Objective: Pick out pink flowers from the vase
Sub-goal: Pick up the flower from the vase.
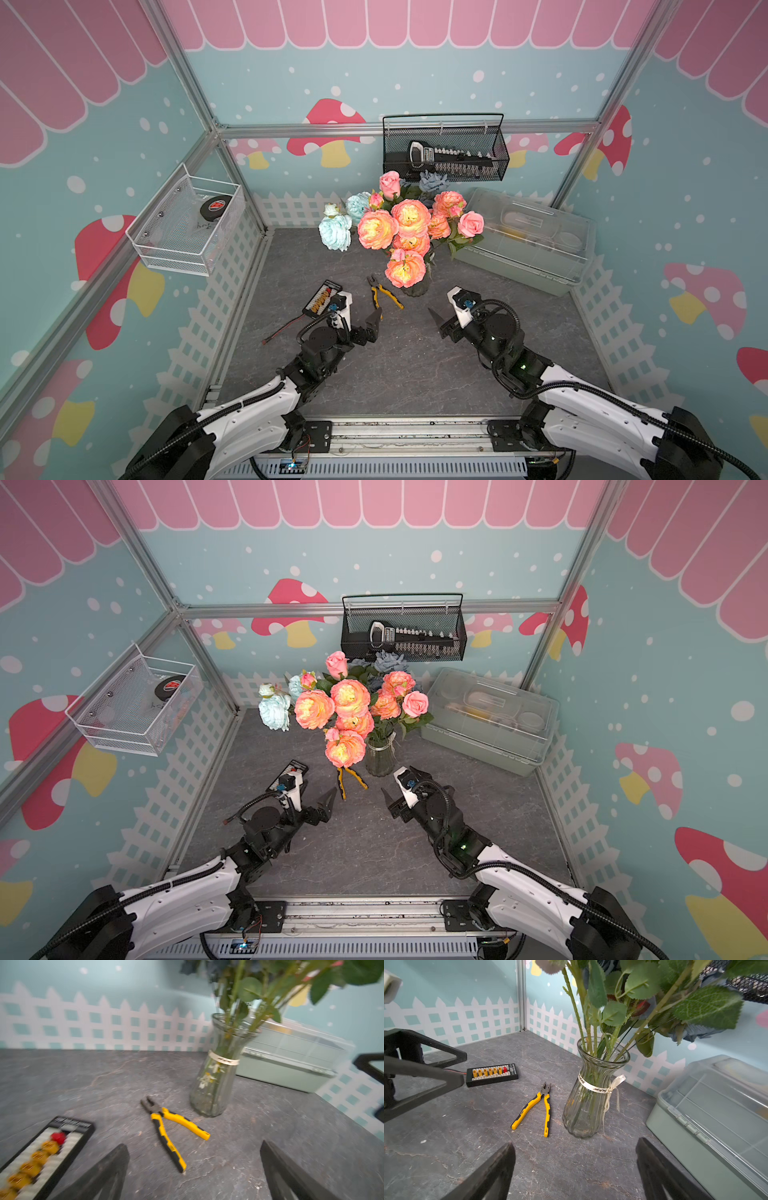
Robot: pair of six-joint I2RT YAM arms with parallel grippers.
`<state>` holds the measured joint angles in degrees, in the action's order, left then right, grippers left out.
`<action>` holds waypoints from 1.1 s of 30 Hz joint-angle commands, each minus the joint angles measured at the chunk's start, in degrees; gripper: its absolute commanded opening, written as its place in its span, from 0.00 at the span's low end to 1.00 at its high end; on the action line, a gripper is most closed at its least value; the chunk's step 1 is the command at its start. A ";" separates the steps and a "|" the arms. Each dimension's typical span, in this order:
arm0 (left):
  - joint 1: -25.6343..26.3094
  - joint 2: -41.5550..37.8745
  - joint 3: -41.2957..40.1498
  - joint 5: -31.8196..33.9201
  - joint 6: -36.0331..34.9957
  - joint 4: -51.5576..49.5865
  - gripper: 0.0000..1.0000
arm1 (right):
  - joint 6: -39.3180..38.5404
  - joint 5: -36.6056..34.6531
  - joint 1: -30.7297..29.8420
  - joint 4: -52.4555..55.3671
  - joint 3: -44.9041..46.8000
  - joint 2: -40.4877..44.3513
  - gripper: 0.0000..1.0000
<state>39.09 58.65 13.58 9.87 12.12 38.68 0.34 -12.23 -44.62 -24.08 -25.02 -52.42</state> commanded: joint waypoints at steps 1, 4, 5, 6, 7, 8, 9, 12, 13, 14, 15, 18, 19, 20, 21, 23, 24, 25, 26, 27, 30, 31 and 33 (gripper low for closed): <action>1.04 6.65 2.93 -7.90 -5.70 15.39 0.99 | -0.32 -4.69 -0.21 -2.25 0.47 2.43 0.90; 2.02 14.95 5.86 -8.48 -7.98 24.55 0.99 | 2.88 -10.87 -0.20 1.65 1.74 7.14 0.90; 2.32 18.49 7.07 -8.51 -8.71 28.38 0.99 | 4.26 -14.29 -0.20 4.80 1.77 8.95 0.90; 2.58 22.26 8.16 -8.88 -9.22 33.04 0.99 | 4.96 -16.63 -0.20 7.78 1.92 10.48 0.90; 2.97 26.15 9.22 -8.38 -9.78 37.07 0.99 | 5.27 -18.00 -0.20 9.26 2.55 12.09 0.90; 3.58 29.71 10.33 -7.78 -11.27 42.44 0.99 | 5.75 -19.60 -0.23 10.35 3.42 14.07 0.90; 4.45 32.31 12.87 -7.38 -13.93 42.28 0.98 | 6.34 -20.72 -0.18 11.17 4.42 16.19 0.91; 8.63 37.59 18.15 -4.92 -21.39 42.71 0.98 | 7.20 -21.67 -0.12 13.52 5.75 22.26 0.92; 9.58 38.82 19.54 -3.93 -22.73 42.71 0.98 | 7.38 -21.80 -0.12 13.91 5.92 23.57 0.92; 10.62 40.30 21.20 -2.51 -24.10 42.71 0.98 | 7.56 -22.11 -0.10 14.26 6.14 24.47 0.93; 11.43 41.54 22.52 -0.70 -25.61 42.78 0.98 | 7.55 -22.22 -0.04 14.42 6.21 24.89 0.93; 11.71 43.66 24.98 2.00 -26.64 42.79 0.97 | 7.47 -22.24 -0.03 14.27 6.21 24.11 0.93; 11.75 44.10 25.59 2.80 -26.98 42.83 0.97 | 7.48 -22.02 -0.04 14.11 6.22 23.61 0.93; 11.75 44.55 26.31 4.08 -27.36 42.79 0.97 | 7.41 -21.89 -0.03 13.75 6.28 22.94 0.93; 11.58 44.99 27.15 5.72 -27.58 42.80 0.97 | 7.48 -21.79 -0.03 13.36 6.29 22.35 0.93; 11.30 45.65 28.22 8.08 -27.69 42.82 0.96 | 7.35 -21.41 -0.03 12.86 6.16 21.24 0.93; 10.95 45.63 28.37 8.07 -27.23 42.75 0.95 | 7.30 -21.27 -0.03 12.84 5.96 20.85 0.93; 10.75 45.47 28.51 8.13 -26.78 42.76 0.93 | 7.30 -21.22 -0.03 12.81 5.98 20.66 0.93; 10.53 45.21 28.71 8.09 -26.19 42.71 0.90 | 7.22 -21.20 -0.04 12.63 5.95 20.54 0.93; 10.27 44.91 28.77 8.10 -25.92 42.77 0.88 | 7.19 -21.21 -0.03 12.48 6.05 20.51 0.93; 9.46 44.79 29.65 8.13 -25.93 42.78 0.84 | 7.22 -21.15 -0.04 12.34 6.21 20.74 0.93; 9.20 44.77 29.95 8.07 -25.86 42.71 0.82 | 7.17 -21.12 -0.03 12.34 6.28 20.83 0.93; 8.44 44.71 30.63 7.87 -25.41 42.75 0.79 | 7.13 -20.98 -0.03 12.47 6.29 21.02 0.93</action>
<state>48.53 103.70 42.50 16.84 -12.60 78.35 7.18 -32.97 -44.62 -11.40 -19.20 -32.10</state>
